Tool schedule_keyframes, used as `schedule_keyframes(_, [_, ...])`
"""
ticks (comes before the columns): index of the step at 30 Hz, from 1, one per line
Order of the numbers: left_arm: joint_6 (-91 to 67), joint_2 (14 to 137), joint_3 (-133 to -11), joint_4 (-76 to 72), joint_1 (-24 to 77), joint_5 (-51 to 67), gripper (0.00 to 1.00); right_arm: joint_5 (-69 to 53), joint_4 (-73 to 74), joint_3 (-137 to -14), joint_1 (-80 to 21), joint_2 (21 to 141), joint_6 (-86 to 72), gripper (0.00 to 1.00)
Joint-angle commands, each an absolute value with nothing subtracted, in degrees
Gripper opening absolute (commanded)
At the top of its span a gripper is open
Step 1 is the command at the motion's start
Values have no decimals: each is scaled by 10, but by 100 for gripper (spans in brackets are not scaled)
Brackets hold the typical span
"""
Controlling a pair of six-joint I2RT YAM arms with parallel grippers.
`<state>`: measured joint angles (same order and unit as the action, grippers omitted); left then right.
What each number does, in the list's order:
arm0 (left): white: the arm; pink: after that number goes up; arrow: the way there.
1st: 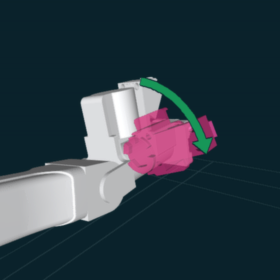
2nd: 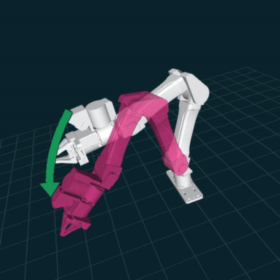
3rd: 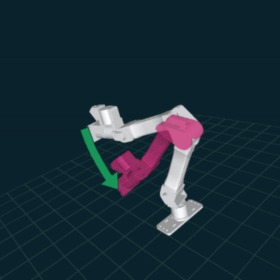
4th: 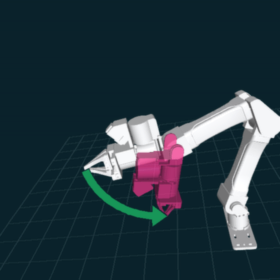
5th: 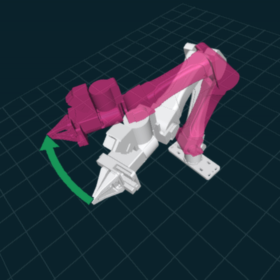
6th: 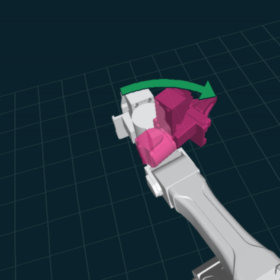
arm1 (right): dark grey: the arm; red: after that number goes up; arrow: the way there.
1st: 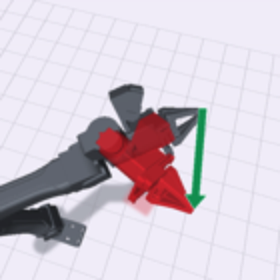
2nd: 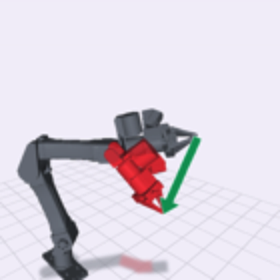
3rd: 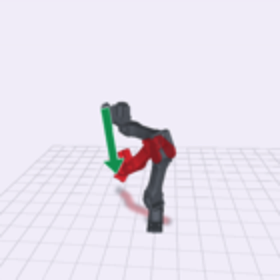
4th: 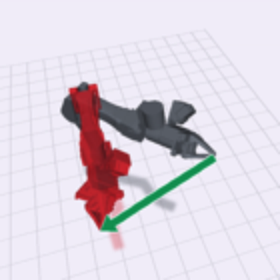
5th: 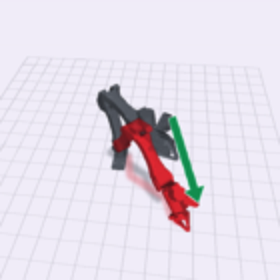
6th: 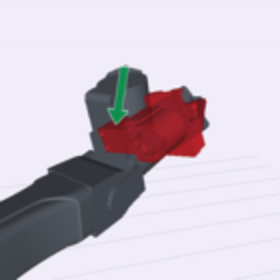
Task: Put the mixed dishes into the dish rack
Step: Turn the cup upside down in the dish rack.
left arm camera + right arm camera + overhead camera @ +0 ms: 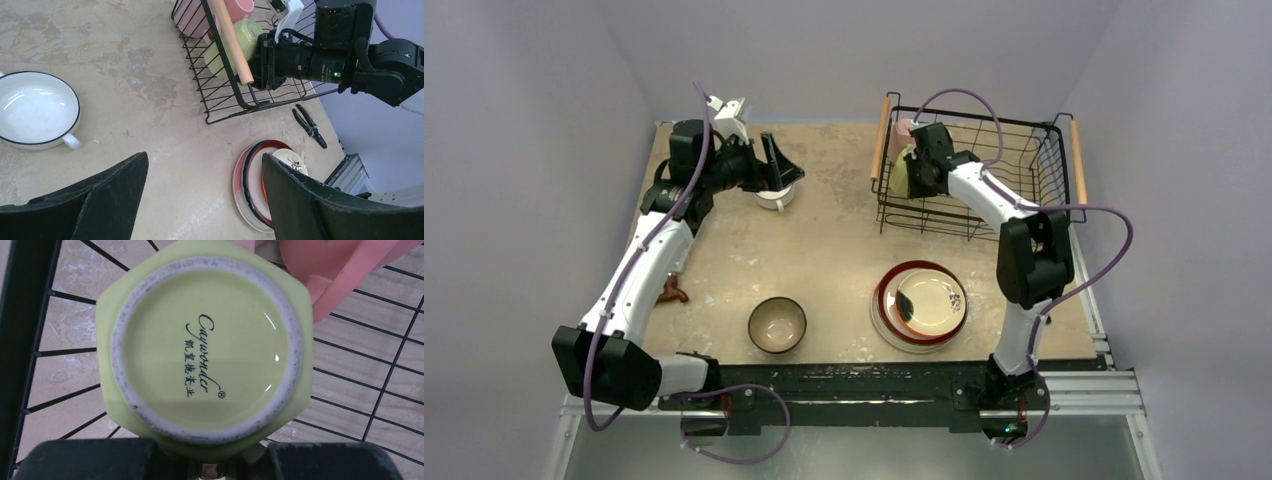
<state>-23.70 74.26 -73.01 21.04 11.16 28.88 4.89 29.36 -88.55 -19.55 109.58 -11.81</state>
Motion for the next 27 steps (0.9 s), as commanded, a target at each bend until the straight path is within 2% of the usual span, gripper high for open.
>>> schedule_keyframes(1, [-252, 733, -753, 194, 102, 304, 83, 44, 221, -887, -197, 1087, -105, 0])
schedule_keyframes(11, [-257, 735, -752, 192, 99, 308, 82, 52, 216, -898, -205, 1119, -105, 0])
schedule_keyframes(27, [-264, 740, -751, 187, 96, 317, 82, 65, 206, -905, -212, 1140, -105, 19])
